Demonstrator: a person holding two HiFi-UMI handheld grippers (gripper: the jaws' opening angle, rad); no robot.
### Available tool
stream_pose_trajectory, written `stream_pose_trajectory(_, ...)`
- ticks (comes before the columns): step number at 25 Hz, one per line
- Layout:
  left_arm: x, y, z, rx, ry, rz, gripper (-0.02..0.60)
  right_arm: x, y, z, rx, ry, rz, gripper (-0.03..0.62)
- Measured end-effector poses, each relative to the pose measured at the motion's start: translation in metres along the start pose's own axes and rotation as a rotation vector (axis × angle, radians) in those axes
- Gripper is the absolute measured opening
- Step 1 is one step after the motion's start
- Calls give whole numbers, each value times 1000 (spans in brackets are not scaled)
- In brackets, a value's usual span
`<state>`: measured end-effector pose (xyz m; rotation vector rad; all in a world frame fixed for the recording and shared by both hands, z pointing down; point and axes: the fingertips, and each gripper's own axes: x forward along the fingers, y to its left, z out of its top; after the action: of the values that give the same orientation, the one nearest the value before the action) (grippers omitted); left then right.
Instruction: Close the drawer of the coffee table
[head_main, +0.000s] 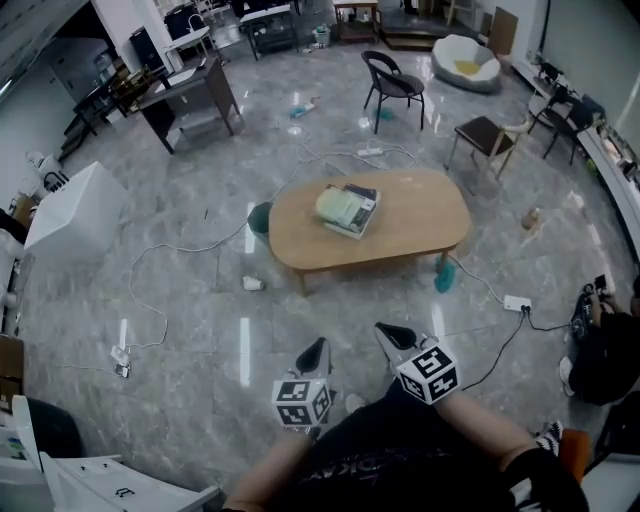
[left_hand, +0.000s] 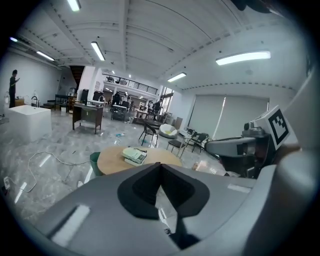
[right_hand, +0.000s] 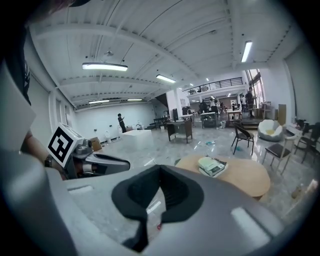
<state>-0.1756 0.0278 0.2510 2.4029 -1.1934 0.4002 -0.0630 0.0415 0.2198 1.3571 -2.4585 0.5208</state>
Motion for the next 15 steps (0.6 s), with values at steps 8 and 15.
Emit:
stream_pose_trajectory(8, -30, -56, -11, -10, -14, 1, 5, -60, 11, -21, -5, 15, 64, 2)
stream_pose_trajectory(15, -26, -119, -22, -26, -33, 40, 6, -111, -7, -48, -14, 35, 135, 2)
